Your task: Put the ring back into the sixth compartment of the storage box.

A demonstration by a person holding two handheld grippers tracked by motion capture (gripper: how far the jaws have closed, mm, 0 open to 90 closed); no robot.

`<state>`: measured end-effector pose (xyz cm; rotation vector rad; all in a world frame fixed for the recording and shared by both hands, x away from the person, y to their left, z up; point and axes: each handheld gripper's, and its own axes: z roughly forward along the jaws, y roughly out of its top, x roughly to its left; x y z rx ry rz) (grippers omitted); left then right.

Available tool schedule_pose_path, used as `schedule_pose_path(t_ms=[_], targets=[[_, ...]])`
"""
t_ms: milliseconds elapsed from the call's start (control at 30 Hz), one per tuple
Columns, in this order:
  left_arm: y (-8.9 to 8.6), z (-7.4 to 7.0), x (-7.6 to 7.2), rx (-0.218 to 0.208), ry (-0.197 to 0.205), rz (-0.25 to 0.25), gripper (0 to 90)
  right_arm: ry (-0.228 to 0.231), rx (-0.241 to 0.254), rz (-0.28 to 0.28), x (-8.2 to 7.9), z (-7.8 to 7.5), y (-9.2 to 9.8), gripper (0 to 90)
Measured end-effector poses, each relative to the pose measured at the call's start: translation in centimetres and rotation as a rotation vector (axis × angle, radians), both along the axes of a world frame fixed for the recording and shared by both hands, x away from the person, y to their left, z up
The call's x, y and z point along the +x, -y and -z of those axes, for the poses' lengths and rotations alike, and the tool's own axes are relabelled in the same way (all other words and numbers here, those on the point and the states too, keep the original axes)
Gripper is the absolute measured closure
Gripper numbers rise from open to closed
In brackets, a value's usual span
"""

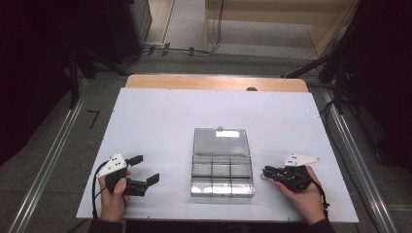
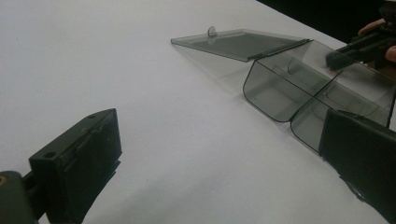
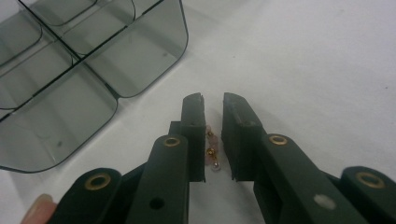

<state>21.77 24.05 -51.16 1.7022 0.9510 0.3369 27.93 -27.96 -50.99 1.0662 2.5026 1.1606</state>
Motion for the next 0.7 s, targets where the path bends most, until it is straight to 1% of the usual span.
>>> schedule_pose_path(t_ms=[33, 133, 233, 300, 400, 433, 567, 700], targets=[[0.01, 0.00, 0.00, 0.000, -0.001, 0.000, 0.0, 0.005, -0.009, -0.004, 0.03, 0.03, -0.04, 77.2], [0.02, 0.00, 0.01, 0.004, -0.002, -0.001, 0.0, 0.008, -0.011, -0.012, 0.04, 0.11, -0.02, 77.0], [0.08, 0.02, 0.00, 0.004, 0.000, -0.001, 0.0, 0.026, -0.031, -0.026, -0.06, 0.16, -0.20, 75.9], [0.10, 0.01, -0.01, 0.009, 0.000, -0.001, 0.0, 0.041, -0.042, -0.022, -0.15, 0.20, -0.25, 79.2], [0.15, 0.01, -0.01, 0.012, 0.001, 0.000, 0.0, 0.046, -0.049, -0.011, -0.08, 0.19, -0.27, 85.1], [0.16, 0.01, -0.01, 0.013, 0.001, 0.001, 0.0, 0.044, -0.045, -0.009, -0.05, 0.21, -0.25, 85.4], [0.18, 0.01, 0.01, 0.013, 0.002, 0.003, 0.0, 0.007, -0.009, 0.013, 0.11, 0.23, -0.02, 86.5], [0.15, 0.00, 0.01, 0.012, 0.002, 0.004, 0.0, 0.011, -0.007, 0.011, 0.13, 0.23, 0.01, 86.6]])
